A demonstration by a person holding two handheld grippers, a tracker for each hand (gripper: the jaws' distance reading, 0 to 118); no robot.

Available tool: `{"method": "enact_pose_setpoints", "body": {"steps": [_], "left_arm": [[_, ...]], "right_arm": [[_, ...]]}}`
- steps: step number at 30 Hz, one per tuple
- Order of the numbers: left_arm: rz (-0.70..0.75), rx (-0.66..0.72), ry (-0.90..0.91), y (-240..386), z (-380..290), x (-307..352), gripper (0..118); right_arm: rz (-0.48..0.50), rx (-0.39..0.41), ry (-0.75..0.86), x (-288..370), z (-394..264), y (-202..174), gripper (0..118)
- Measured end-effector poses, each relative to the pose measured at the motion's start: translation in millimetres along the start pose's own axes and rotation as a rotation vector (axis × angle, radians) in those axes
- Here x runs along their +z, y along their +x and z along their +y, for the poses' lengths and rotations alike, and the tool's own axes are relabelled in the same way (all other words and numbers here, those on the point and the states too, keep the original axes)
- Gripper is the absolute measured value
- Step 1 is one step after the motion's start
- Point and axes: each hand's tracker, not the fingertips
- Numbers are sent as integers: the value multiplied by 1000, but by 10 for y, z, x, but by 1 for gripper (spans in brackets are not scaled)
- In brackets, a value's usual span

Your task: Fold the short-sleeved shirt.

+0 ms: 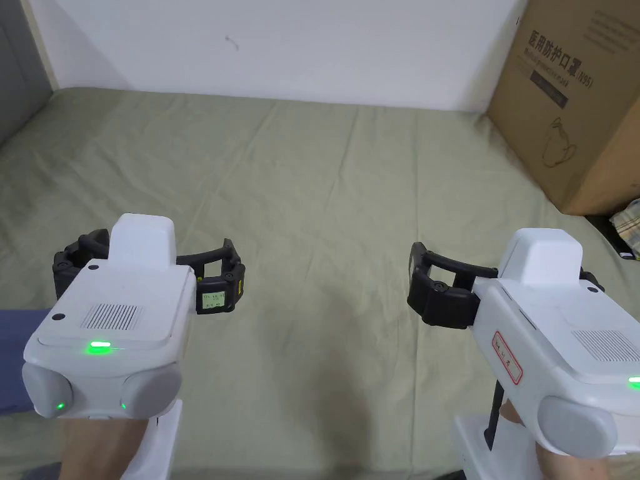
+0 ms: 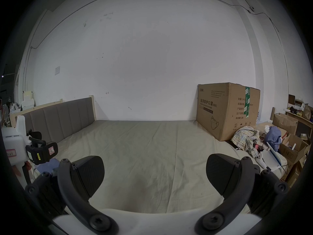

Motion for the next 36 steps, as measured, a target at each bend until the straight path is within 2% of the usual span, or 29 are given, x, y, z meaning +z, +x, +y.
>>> {"method": "enact_pose_setpoints", "body": {"steps": [19,25,28,31,32,34,36], "left_arm": [[-10,4,-9,36,1,-5,118],[-9,3,-16,57,14,-4,118],[47,37,-131,81,68,-28,118],[61,118,-313,95,-26,-62,118],[43,155,-347,100,-93,-47,118],[-18,197,-374,112,-254,7,118],[-17,180,-470,157,-401,35,118]], "right_arm": [[1,1,2,-11,4,3,118],[-45,34,-5,-23,39,-21,118],[-147,17,-210,-124,196,-23,118],[-143,-103,-436,-224,271,13,118],[-160,-121,-489,-236,263,0,118],[-101,-137,-583,-240,187,-45,118],[9,-149,-656,-237,76,-87,118]]}}
